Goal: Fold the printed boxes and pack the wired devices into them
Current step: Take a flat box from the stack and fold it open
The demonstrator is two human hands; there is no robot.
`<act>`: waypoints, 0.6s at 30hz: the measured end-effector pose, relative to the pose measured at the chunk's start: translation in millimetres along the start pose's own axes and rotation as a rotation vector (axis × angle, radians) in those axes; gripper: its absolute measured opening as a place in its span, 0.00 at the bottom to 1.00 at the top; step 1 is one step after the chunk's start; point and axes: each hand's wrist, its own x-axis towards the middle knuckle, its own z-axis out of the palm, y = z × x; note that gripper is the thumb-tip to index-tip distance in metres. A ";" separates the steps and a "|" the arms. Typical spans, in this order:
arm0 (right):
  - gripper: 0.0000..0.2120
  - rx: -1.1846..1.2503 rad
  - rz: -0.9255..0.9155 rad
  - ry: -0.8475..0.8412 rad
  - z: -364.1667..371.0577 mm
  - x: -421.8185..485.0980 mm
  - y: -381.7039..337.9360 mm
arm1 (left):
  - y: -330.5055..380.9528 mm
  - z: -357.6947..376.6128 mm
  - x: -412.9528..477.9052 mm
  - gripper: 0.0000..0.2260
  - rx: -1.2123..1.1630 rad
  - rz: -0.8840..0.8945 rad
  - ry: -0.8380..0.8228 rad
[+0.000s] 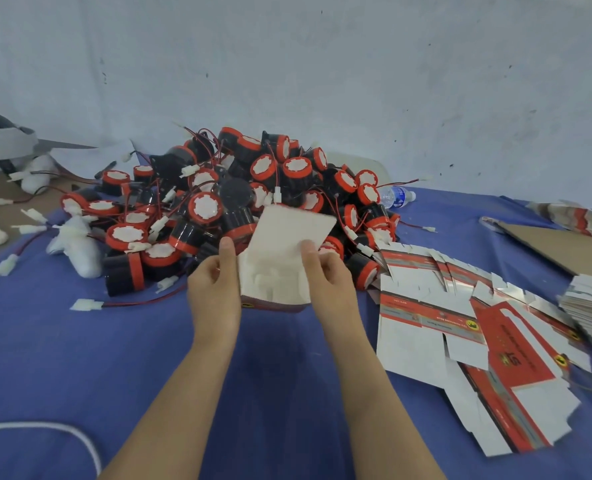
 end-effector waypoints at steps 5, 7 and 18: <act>0.29 0.115 0.124 0.144 1.0 -0.4 -1.0 | 15.4 8.4 -9.2 0.34 -0.403 -0.187 -0.553; 0.28 0.112 0.159 0.050 2.3 -1.0 0.8 | 16.0 15.4 -17.3 0.39 -0.330 -0.153 -0.526; 0.13 0.580 0.330 -0.095 -15.4 8.1 -2.1 | 11.0 5.0 -5.4 0.33 -0.332 -0.294 -0.434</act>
